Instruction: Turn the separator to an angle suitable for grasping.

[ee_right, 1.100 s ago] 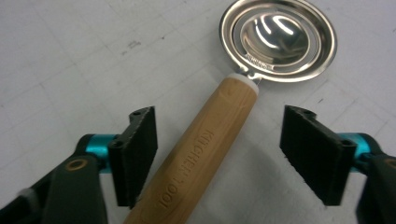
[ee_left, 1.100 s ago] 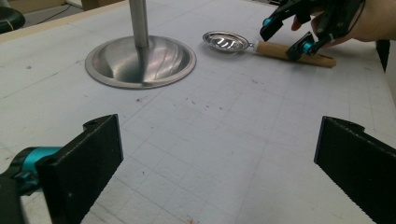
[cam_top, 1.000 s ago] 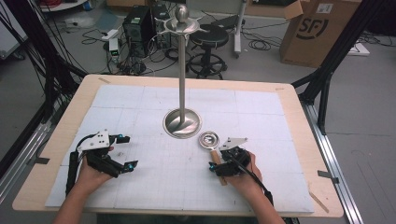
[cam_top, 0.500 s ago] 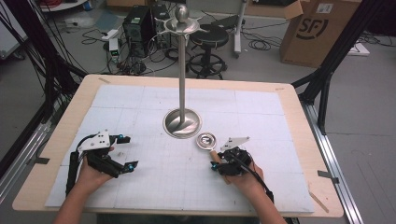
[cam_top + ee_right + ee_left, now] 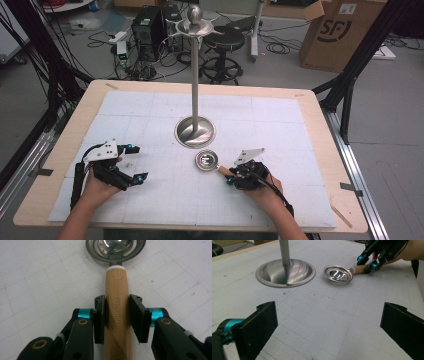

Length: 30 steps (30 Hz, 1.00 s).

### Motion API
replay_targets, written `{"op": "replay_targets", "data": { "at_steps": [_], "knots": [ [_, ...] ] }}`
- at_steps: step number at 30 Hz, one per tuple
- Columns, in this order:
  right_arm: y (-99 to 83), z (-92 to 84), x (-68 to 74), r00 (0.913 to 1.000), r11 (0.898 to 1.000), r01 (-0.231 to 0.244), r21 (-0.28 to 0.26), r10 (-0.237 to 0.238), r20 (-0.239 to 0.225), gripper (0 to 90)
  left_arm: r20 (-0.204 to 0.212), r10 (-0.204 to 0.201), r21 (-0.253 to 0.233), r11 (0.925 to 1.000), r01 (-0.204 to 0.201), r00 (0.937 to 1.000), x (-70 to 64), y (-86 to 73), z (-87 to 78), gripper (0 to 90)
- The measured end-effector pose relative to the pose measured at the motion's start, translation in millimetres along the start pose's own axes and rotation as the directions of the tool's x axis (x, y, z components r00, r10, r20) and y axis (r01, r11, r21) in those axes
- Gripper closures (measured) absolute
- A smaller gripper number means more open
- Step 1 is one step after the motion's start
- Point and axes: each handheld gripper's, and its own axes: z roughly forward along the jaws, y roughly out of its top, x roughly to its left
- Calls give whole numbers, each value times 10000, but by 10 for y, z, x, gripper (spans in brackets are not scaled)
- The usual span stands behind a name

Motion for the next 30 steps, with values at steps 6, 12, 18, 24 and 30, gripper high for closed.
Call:
{"op": "replay_targets", "data": {
  "at_steps": [6,12,18,24,30],
  "knots": [
    [7,5,26,9992,9997,224,35,-222,-336,662,14,-4,-14,10000,4,10000,2,1,-1,17],
    [1,-11,38,9996,9996,238,133,-235,-164,608,3,-26,-47,10000,26,10000,1,1,-5,17],
    [-58,-91,68,9992,9986,364,386,-369,142,601,-13,2,-71,10000,-2,10000,7,3,-13,17],
    [-30,-93,56,9975,9958,711,577,-707,-83,662,-46,-4,-41,10000,4,10000,3,4,-15,17],
    [73,11,57,9939,9957,829,411,-796,-758,662,-72,-42,-74,10000,42,10000,-1,7,-20,17]
  ]
}}
